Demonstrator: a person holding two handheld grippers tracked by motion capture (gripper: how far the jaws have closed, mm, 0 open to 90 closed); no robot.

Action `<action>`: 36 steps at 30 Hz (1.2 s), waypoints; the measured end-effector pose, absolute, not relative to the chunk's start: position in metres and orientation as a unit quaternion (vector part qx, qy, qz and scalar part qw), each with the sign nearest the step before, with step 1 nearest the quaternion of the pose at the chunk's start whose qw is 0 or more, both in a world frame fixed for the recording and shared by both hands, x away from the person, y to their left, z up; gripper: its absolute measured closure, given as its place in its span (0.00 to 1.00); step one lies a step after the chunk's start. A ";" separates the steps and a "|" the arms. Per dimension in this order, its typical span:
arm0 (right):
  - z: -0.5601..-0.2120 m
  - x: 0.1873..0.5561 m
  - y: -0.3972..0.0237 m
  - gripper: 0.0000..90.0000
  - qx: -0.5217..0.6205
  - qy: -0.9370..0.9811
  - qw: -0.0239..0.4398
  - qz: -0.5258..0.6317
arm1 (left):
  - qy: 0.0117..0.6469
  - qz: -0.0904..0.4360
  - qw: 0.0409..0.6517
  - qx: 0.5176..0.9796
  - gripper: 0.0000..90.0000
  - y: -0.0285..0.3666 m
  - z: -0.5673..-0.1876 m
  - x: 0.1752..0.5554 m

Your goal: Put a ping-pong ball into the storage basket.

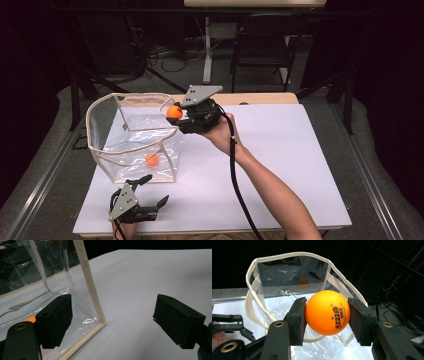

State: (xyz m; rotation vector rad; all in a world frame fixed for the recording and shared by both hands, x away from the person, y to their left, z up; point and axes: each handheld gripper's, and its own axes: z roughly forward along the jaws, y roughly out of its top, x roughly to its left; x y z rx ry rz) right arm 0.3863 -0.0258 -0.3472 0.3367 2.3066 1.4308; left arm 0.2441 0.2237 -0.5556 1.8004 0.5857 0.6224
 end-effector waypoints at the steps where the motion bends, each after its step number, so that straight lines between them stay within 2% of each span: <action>1: -0.347 0.386 -0.025 0.57 0.119 0.826 0.202 0.513 | 0.248 0.262 0.544 0.758 0.17 0.224 -0.556 0.244; 36: -0.341 0.390 0.002 0.57 0.112 0.836 0.198 0.500 | 0.249 0.262 0.545 0.757 0.17 0.226 -0.555 0.243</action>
